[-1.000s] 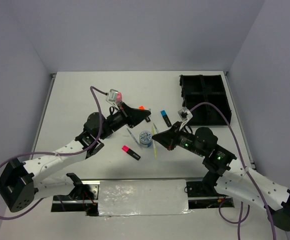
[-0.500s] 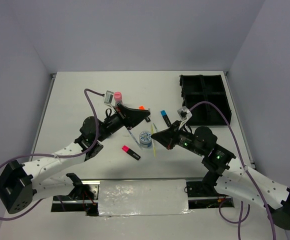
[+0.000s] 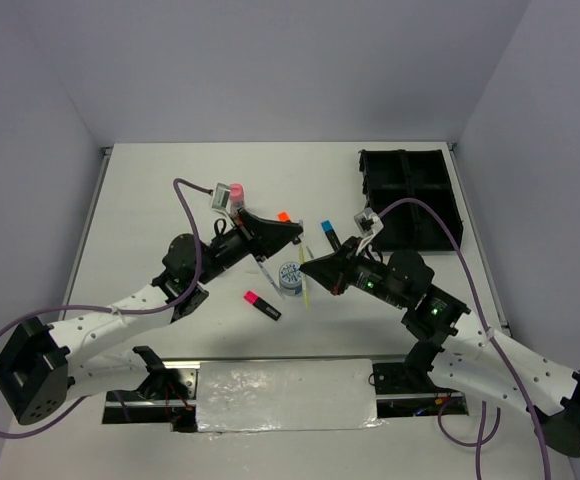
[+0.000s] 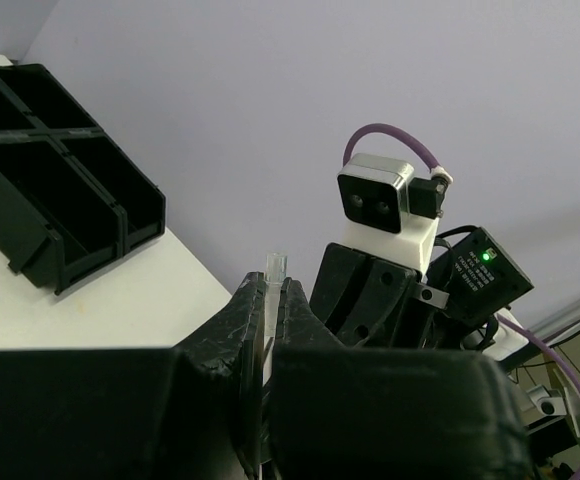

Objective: Sort the stationery into containers
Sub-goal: Close the pen cap on the pen.

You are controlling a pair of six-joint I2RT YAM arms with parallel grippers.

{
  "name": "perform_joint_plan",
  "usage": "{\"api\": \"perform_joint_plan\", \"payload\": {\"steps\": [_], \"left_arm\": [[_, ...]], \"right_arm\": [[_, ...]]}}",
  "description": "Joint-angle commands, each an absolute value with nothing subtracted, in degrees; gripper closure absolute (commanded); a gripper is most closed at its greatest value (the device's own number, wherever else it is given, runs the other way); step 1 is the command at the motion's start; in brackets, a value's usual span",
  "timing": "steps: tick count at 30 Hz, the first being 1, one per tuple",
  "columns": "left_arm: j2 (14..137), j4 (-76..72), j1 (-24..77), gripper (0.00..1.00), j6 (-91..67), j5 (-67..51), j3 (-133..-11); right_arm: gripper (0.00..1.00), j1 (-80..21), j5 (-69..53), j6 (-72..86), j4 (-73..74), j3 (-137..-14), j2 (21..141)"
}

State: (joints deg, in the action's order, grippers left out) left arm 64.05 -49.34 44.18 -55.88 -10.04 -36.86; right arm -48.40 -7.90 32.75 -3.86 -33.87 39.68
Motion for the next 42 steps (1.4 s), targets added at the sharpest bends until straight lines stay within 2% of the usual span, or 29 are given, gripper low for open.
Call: {"api": "perform_joint_plan", "payload": {"steps": [1, 42], "left_arm": [[63.8, -53.7, 44.5, 1.00, -55.8, -10.7, -36.7], [64.2, -52.5, 44.6, 1.00, -54.5, -9.1, -36.1]], "right_arm": [[1.00, -48.9, -7.2, 32.3, -7.4, -36.5, 39.8], [1.00, -49.0, -5.4, 32.0, -5.6, -37.5, 40.7]]}}
